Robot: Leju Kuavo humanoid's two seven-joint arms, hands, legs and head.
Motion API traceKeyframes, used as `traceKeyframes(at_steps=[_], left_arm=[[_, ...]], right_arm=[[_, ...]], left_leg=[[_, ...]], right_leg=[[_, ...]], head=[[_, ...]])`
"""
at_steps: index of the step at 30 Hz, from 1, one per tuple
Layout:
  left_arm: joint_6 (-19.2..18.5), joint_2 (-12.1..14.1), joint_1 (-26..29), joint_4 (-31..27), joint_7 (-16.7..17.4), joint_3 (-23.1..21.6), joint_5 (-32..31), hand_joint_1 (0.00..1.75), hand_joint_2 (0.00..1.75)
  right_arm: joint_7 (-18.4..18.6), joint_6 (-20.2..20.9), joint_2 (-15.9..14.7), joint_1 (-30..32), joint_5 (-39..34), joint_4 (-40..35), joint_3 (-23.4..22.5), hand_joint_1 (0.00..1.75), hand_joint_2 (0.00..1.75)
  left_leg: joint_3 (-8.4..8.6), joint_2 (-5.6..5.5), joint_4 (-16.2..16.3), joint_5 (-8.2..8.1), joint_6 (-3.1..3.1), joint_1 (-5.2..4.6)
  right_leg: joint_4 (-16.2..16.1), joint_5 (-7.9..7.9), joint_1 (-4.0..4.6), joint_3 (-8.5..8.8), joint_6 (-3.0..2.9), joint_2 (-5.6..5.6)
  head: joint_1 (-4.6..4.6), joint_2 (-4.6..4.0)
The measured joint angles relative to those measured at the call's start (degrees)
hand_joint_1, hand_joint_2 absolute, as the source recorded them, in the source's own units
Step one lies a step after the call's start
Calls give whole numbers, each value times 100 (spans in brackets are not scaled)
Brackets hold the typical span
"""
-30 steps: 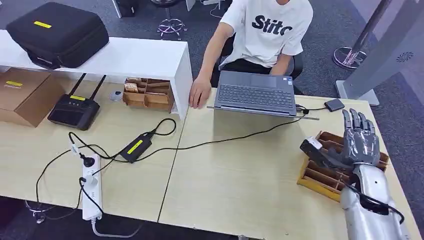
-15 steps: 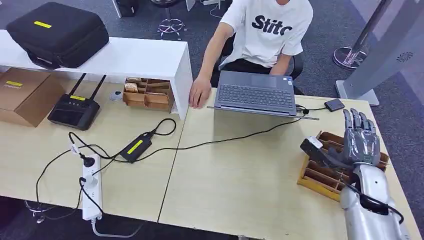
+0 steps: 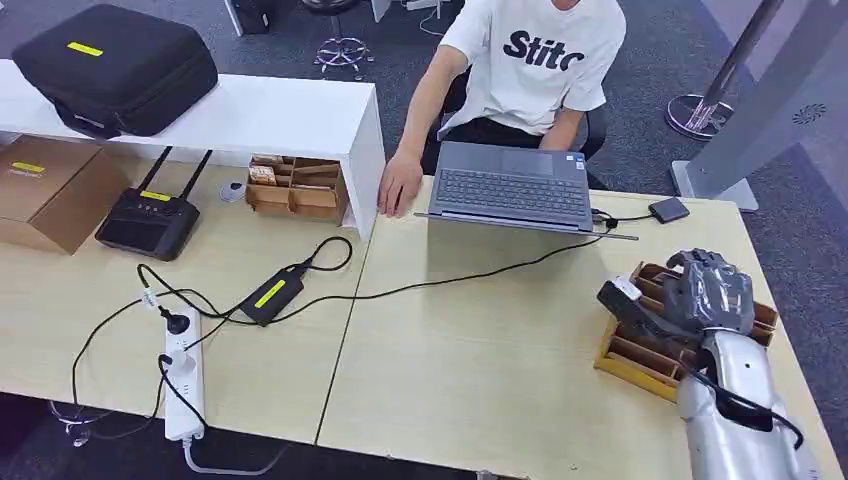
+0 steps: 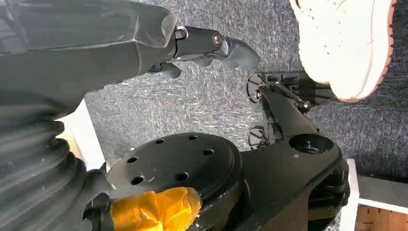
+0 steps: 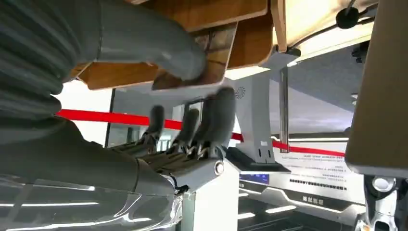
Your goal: Pass the card to the sensor for recognition and then transmit it.
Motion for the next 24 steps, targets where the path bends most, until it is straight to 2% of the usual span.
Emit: traceKeyframes(at_steps=[19, 24], left_arm=[[2, 0, -1, 0, -2, -77, 112, 0, 175], [0, 0, -1, 7, -20, -133, 207, 0, 175]], right_arm=[[-46, -20, 0, -5, -15, 92, -155, 175, 175], [-166, -277, 2, -2, -113, -130, -223, 175, 175]], left_leg=[[3, 0, 1, 0, 0, 0], [0, 0, 1, 0, 0, -1]], right_leg=[[-1, 0, 0, 4, 0, -1], [0, 1, -1, 3, 0, 0]], head=[[0, 0], [2, 0]])
